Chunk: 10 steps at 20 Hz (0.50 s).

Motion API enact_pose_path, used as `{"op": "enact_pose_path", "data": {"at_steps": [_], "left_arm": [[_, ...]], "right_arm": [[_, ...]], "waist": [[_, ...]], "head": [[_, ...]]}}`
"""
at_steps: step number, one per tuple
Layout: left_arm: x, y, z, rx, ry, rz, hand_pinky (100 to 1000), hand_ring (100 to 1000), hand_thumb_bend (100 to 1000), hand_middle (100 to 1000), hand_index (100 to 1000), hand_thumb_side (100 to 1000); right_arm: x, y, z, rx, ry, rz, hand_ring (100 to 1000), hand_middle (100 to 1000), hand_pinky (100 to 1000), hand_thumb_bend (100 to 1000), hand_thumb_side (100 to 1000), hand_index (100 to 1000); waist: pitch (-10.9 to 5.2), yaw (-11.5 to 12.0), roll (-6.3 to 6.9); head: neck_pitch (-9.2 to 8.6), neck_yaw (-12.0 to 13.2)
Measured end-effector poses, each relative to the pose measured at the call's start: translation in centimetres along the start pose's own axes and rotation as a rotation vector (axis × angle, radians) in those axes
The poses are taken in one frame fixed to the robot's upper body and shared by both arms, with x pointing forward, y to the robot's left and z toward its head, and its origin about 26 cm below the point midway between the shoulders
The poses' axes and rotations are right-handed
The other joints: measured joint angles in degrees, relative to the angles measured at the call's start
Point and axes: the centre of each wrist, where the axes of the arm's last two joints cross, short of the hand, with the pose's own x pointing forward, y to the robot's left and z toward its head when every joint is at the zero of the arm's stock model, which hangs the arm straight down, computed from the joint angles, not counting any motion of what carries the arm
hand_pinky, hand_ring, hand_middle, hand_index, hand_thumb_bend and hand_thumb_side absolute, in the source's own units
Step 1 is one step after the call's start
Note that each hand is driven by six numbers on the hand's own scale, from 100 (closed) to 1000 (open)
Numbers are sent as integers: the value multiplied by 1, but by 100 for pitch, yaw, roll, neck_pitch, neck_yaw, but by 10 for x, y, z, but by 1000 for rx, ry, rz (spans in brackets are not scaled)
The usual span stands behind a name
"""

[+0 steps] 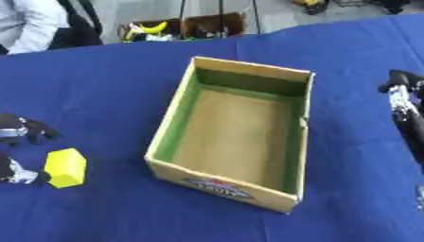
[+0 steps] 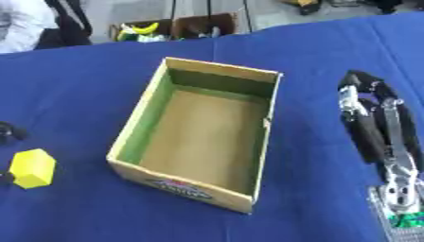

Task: Pick up objects on the table and place them in the box.

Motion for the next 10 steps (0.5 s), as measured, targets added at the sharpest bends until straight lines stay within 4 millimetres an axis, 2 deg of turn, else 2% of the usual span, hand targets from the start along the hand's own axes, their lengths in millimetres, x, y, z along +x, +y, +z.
{"op": "enact_pose_path", "data": {"at_steps": [10], "left_arm": [[0, -3, -12, -11, -13, 2, 675, 804, 629, 842, 1000, 667]], "right_arm": [[0, 0, 0, 1, 0, -1, 1000, 662, 886, 100, 856, 858]], "waist": [[29, -31, 7]], "head": [[-1, 19]]}}
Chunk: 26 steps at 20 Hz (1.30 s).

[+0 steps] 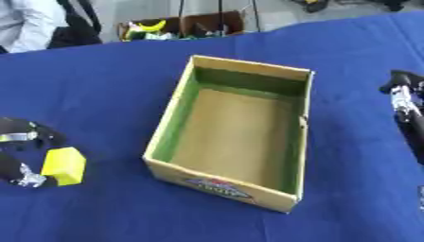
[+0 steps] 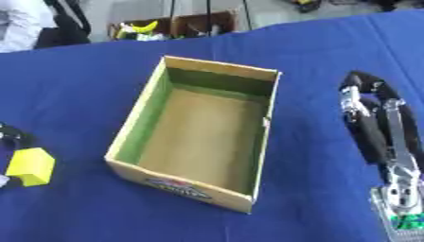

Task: Pick up objects on the table and place them in the box.

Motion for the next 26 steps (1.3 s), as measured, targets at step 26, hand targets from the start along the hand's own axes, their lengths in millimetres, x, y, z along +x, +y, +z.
{"op": "enact_pose_path", "data": {"at_steps": [26], "left_arm": [[2, 2, -14, 8, -18, -9, 516, 653, 413, 690, 816, 642]], "right_arm": [[-1, 0, 0, 2, 5, -1, 1000, 660, 890, 100, 854, 859]], "waist": [[29, -41, 60]], "head": [[-2, 5]]}}
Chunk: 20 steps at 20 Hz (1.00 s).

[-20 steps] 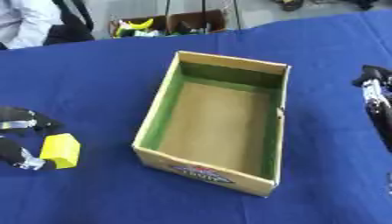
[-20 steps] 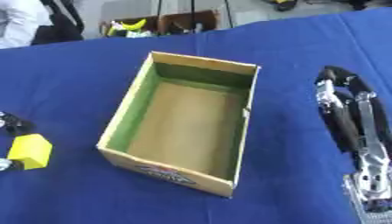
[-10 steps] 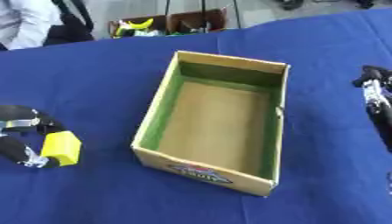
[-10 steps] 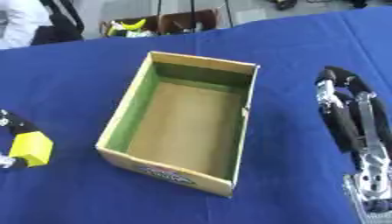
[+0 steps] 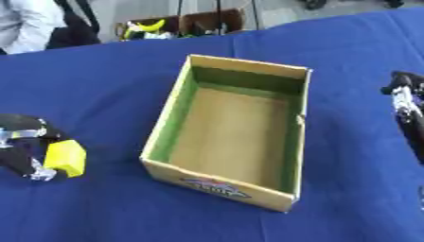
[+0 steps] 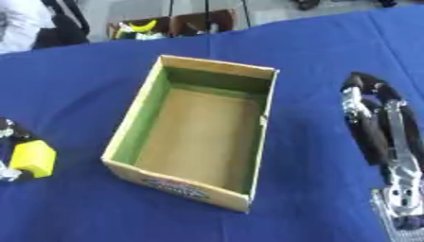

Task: Pick up objects on the table and place them in the box.

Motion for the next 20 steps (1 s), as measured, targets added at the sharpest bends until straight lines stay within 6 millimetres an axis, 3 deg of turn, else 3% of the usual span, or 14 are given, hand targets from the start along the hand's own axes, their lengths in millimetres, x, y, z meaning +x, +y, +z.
{"op": "enact_pose_path", "data": {"at_steps": [1, 5, 6, 11, 20], "left_arm": [[0, 0, 0, 3, 0, -1, 507, 647, 406, 685, 810, 642], [1, 0, 0, 27, 12, -6, 460, 615, 100, 665, 784, 706], [1, 0, 0, 36, 17, -6, 459, 617, 100, 666, 783, 741], [7, 3, 1, 110, 55, -22, 459, 622, 100, 686, 791, 643], [18, 21, 22, 252, 94, -74, 473, 638, 100, 741, 816, 629]], "right_arm": [[0, 0, 0, 0, 0, 0, 1000, 660, 890, 100, 854, 859], [0, 0, 0, 0, 0, 0, 1000, 660, 890, 100, 854, 859], [0, 0, 0, 0, 1, 0, 1000, 660, 890, 100, 854, 859], [-2, 0, 1, 2, 8, 2, 1000, 660, 891, 100, 854, 859], [-4, 0, 2, 6, 13, 4, 1000, 660, 892, 100, 853, 859]], "waist": [[0, 0, 0], [0, 0, 0], [0, 0, 0], [1, 14, -12], [1, 61, -24]], "head": [[0, -1], [-1, -7], [-2, -8], [-2, -31], [-2, -72]]}}
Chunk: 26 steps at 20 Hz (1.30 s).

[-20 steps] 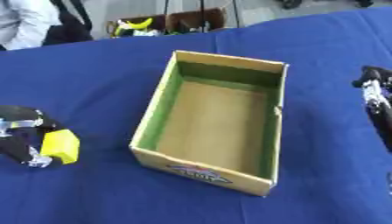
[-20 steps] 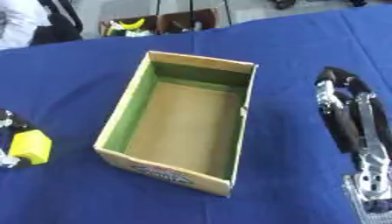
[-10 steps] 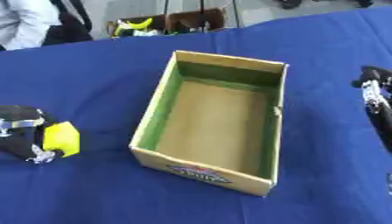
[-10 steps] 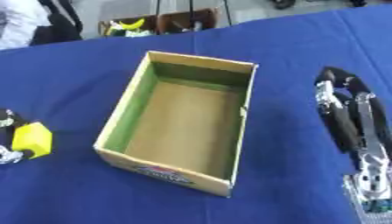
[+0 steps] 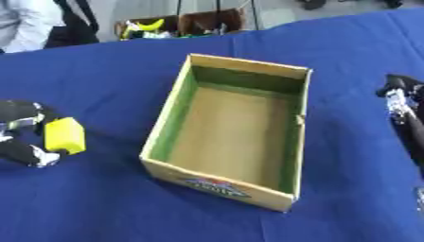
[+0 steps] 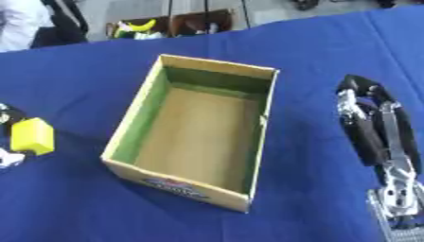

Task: Pick up objects on the table and place them in the box.

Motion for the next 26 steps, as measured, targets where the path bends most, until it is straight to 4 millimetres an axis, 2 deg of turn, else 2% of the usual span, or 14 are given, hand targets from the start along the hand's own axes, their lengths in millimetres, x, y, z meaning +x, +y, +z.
{"op": "enact_pose_path", "data": {"at_steps": [6, 15, 26], "left_arm": [[0, 15, 13, 44, 19, -9, 492, 673, 100, 800, 839, 621], [0, 22, 19, 35, 2, 14, 494, 707, 100, 852, 867, 612], [3, 34, 24, 88, -34, 37, 437, 645, 100, 779, 814, 599]], "right_arm": [[0, 0, 0, 3, -2, 1, 1000, 659, 892, 100, 853, 859], [0, 0, 0, 3, -2, 2, 1000, 659, 892, 100, 852, 859], [-1, -1, 0, 3, -3, 7, 1000, 659, 892, 100, 851, 859]], "waist": [[-5, 9, 9], [-18, 10, 13], [-42, -11, 17]], "head": [[1, -12], [1, -25], [1, -34]]}}
